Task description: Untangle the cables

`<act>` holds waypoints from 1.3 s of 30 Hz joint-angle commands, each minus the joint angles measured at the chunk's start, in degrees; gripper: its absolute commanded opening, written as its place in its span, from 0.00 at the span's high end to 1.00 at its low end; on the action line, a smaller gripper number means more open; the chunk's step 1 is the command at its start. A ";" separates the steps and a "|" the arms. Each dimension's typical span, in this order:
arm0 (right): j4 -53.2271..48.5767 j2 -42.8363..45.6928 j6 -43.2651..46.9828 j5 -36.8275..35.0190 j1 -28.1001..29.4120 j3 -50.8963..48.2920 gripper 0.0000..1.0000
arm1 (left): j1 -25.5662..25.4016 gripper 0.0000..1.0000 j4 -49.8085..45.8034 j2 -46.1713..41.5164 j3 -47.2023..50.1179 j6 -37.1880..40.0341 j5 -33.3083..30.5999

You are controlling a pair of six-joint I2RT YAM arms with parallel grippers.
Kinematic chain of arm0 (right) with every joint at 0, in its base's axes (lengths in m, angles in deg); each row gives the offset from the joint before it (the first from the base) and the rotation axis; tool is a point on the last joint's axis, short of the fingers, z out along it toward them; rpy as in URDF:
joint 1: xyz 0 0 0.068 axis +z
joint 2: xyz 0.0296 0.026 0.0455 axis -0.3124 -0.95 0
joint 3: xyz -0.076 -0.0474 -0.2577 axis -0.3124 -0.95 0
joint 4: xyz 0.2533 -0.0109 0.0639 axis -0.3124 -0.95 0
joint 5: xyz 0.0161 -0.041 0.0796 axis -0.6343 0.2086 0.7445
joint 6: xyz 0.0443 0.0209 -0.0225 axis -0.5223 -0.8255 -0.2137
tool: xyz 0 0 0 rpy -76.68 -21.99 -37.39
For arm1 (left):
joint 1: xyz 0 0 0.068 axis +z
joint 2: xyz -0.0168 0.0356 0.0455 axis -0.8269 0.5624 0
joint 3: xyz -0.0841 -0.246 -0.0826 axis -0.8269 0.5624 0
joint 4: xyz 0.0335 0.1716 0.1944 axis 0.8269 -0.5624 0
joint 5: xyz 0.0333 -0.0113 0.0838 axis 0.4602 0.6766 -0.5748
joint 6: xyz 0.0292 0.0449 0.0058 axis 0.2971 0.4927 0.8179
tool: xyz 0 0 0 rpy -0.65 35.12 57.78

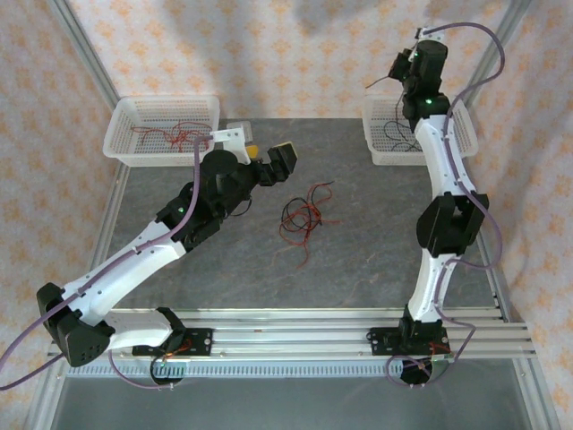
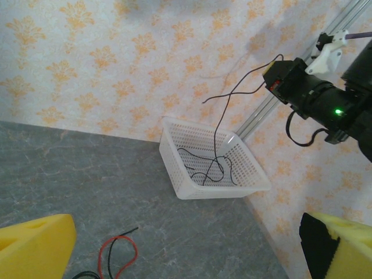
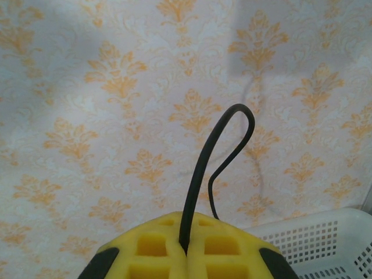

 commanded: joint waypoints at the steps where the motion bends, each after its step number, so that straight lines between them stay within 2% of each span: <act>1: 0.43 -3.19 -0.74 -1.32 0.22 3.80 1.00 | 0.31 0.01 -0.05 -1.29 0.03 0.18 0.89; 9: -1.48 -7.92 -0.21 -4.52 -0.01 3.39 1.00 | 0.26 0.02 -3.07 -1.46 -0.76 0.82 -0.96; 16: -11.32 -12.09 -0.64 -5.32 -1.48 6.29 1.00 | 0.43 0.02 -4.53 -0.93 -0.34 1.07 -3.46; 26: -26.52 -20.38 -9.51 0.93 -4.78 12.95 1.00 | 0.65 0.02 -4.03 2.27 -1.63 1.35 -1.13; 38: -28.66 -24.62 -14.88 3.15 -6.26 15.39 1.00 | 0.70 0.02 -4.66 3.04 -1.37 0.73 -0.67; 39: -29.09 -25.01 -14.96 3.01 -6.26 16.08 0.97 | 0.69 0.03 -4.84 3.06 -1.44 0.71 -0.67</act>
